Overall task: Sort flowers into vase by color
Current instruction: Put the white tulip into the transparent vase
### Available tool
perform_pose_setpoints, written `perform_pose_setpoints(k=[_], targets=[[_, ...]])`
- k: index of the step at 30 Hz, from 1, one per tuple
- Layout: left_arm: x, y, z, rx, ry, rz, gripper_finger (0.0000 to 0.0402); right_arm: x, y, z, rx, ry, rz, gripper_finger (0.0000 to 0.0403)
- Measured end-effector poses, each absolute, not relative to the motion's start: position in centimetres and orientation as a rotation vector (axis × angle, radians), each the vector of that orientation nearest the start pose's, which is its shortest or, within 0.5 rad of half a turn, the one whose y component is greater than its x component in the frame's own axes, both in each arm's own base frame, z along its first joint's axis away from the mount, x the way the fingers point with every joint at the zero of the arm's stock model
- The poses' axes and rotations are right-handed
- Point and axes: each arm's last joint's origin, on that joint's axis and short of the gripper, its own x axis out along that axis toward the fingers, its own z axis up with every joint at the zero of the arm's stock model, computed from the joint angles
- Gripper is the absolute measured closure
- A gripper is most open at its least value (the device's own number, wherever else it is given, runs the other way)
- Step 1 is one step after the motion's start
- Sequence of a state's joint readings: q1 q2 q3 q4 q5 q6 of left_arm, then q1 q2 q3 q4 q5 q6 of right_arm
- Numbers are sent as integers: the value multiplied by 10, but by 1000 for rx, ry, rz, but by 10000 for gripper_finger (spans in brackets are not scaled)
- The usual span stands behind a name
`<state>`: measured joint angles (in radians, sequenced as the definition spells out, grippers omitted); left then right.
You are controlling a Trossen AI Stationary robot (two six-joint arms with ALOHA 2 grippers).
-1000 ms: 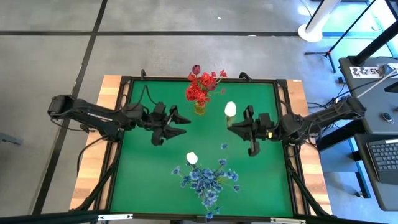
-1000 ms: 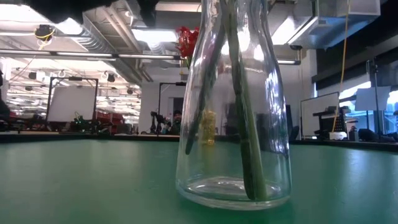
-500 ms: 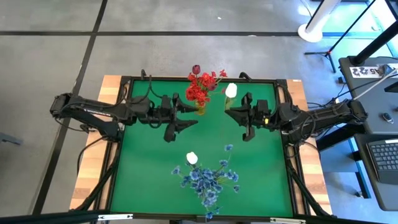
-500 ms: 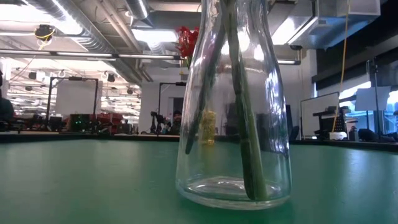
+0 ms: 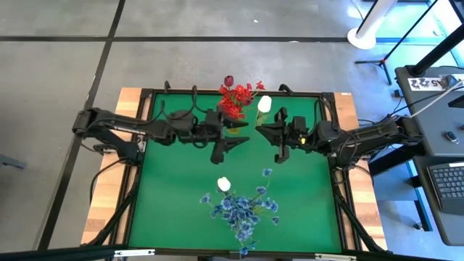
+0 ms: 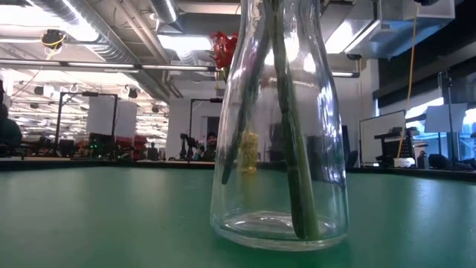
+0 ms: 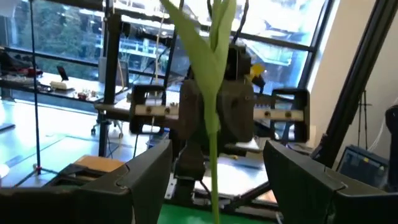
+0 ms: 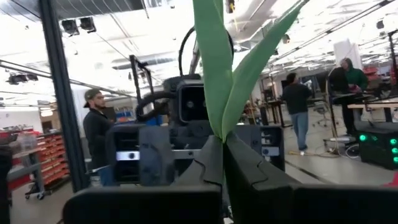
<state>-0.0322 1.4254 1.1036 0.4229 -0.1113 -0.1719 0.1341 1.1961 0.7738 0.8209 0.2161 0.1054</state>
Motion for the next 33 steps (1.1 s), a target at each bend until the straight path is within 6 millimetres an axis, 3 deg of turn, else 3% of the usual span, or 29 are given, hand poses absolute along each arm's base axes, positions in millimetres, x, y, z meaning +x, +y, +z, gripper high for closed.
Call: perform_pose_setpoints(k=[19,33], targets=[[339,-6,343,-177,-75,97,157,291,33,339,157,-352,-23,402],[338,-5,338,-171,-3,116,248,292,33,338,155,-339,-22,402]])
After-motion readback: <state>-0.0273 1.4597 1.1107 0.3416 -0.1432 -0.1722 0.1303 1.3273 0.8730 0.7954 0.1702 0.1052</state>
